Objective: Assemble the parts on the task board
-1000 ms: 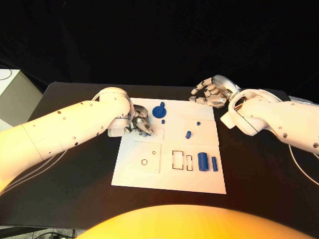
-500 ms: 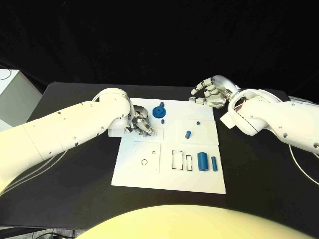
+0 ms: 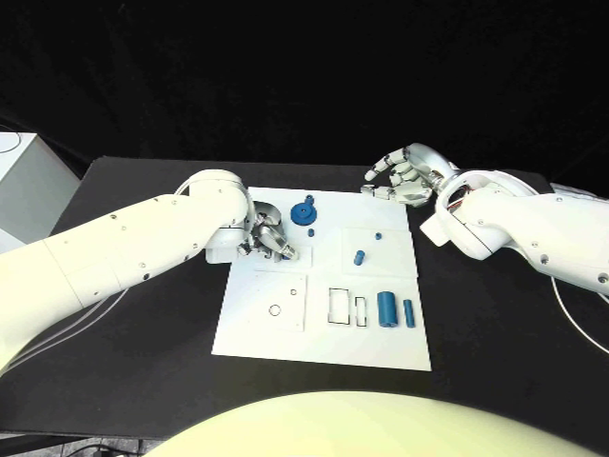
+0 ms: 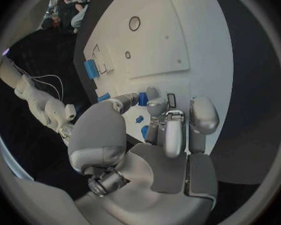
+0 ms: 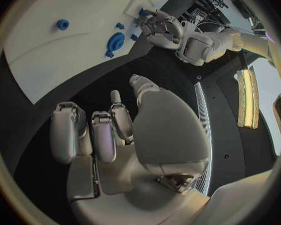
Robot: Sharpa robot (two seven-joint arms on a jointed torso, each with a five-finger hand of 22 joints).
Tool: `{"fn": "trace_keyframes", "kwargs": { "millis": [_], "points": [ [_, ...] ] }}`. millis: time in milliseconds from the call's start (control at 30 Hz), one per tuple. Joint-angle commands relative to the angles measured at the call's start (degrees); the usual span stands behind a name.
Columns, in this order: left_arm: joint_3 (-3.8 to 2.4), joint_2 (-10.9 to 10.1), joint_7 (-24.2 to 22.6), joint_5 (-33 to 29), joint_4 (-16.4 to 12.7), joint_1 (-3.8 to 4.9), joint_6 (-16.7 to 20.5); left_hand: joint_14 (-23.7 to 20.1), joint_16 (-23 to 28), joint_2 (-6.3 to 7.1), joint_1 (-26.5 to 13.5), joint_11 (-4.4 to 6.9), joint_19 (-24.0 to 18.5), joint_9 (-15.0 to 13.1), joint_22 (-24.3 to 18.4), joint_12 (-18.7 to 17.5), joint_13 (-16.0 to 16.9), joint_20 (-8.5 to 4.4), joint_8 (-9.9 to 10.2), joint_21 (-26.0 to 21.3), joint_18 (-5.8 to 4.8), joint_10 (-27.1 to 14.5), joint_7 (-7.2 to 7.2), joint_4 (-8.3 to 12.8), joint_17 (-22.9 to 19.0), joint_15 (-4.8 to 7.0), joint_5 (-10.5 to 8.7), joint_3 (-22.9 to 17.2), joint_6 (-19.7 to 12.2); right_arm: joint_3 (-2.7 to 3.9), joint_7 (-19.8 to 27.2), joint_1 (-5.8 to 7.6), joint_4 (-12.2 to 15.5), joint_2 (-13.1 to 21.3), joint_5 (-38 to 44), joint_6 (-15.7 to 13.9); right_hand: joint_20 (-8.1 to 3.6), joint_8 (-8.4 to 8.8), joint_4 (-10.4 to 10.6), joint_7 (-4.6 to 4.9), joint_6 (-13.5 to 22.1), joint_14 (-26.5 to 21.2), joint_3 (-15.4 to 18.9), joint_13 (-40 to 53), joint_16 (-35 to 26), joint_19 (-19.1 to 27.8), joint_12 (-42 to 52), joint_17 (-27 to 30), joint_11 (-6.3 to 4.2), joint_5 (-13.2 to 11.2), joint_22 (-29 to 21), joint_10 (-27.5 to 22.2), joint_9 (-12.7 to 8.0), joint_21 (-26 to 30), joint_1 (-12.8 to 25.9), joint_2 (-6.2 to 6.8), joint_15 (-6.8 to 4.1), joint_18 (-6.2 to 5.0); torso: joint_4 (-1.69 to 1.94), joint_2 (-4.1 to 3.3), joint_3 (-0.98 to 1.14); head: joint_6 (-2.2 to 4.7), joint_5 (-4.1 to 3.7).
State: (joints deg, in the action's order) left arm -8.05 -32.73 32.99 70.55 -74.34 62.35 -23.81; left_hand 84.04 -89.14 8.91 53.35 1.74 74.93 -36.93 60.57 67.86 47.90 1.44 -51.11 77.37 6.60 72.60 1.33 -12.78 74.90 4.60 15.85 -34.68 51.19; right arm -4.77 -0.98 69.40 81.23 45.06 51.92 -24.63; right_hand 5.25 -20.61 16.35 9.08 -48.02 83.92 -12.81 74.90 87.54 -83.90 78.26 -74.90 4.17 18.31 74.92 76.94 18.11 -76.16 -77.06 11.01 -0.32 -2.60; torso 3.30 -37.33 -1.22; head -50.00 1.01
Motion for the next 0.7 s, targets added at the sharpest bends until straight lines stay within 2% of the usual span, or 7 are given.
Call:
{"fn": "trace_keyframes", "kwargs": {
  "millis": [33, 433, 633, 700],
  "points": [
    [0.14, 0.0, 1.0, 0.8, 0.3, -0.19, 0.9, 5.6, -0.2, 0.43, 0.2, 0.33, 0.4, 0.1, -0.1, 0.1, 0.0, 0.12, 0.1, -0.3, -0.97, 0.0, 0.27, 0.0, 13.8, 0.26, -0.16, 0.5, 0.0, 0.01, 0.6, -0.04, 0.1, 0.0, 0.1, 0.5, 0.22, -0.33, 0.0, -0.08, 0.5, 5.0, 0.3, 3.2, -0.1, -1.9, 0.2, -11.6, 0.09, 0.3, 7.3, -0.1, 0.1, 0.2, 0.4, 0.05, 0.14, -0.33, 0.0, 0.03, -0.02, 0.0, -0.05],
    [0.12, -0.3, 0.9, 0.8, 0.3, -0.19, 0.9, 5.5, -0.1, -0.86, 3.7, 0.47, 0.4, 0.4, -0.2, 0.0, -0.1, 0.05, 0.1, -0.5, -0.93, -0.1, 0.1, 0.2, 13.8, 0.35, 0.27, 1.3, -0.2, 0.01, 0.5, -0.13, 0.0, 0.1, 0.1, 0.7, 0.22, -0.35, 0.0, -0.08, 0.5, 5.0, 0.3, 3.2, -0.1, -2.0, 0.3, -11.6, 0.09, 0.3, 7.3, 0.0, 0.1, 0.2, 0.5, 0.02, 0.14, -0.31, 0.0, -0.01, -0.05, 0.0, -0.03],
    [0.11, -0.5, 1.0, 0.4, 0.3, -0.19, 0.7, 5.5, -0.1, -1.85, 6.7, 0.5, 0.3, 0.7, -0.4, -0.1, -0.2, 0.03, 0.2, -0.6, -0.9, -0.3, 0.08, 1.1, 13.7, 0.37, 0.6, 0.0, -0.7, 0.0, 0.5, -0.18, 0.0, 0.1, 0.1, 0.7, 0.22, -0.35, 0.0, -0.08, 0.5, 5.0, 0.3, 3.2, -0.1, -2.0, 0.3, -11.6, 0.09, 0.3, 7.3, 0.0, 0.1, 0.2, 0.5, 0.02, 0.14, -0.31, 0.03, 0.03, -0.03, 0.0, -0.01],
    [0.11, -0.6, 1.0, 0.2, 0.3, -0.19, 0.6, 5.5, 0.0, -2.21, 8.3, 0.48, 0.1, 0.8, -0.6, -0.4, -0.5, 0.03, 0.2, -0.8, -0.86, -0.6, 0.14, 2.0, 13.6, 0.37, 0.71, -1.5, -1.1, 0.0, 0.5, -0.2, 0.0, 0.1, 0.1, 0.7, 0.22, -0.35, 0.0, -0.08, 0.5, 5.0, 0.3, 3.2, -0.1, -2.0, 0.3, -11.6, 0.09, 0.3, 7.3, 0.0, 0.1, 0.2, 0.5, 0.02, 0.14, -0.31, 0.05, 0.02, -0.06, 0.0, -0.01]
  ]
}}
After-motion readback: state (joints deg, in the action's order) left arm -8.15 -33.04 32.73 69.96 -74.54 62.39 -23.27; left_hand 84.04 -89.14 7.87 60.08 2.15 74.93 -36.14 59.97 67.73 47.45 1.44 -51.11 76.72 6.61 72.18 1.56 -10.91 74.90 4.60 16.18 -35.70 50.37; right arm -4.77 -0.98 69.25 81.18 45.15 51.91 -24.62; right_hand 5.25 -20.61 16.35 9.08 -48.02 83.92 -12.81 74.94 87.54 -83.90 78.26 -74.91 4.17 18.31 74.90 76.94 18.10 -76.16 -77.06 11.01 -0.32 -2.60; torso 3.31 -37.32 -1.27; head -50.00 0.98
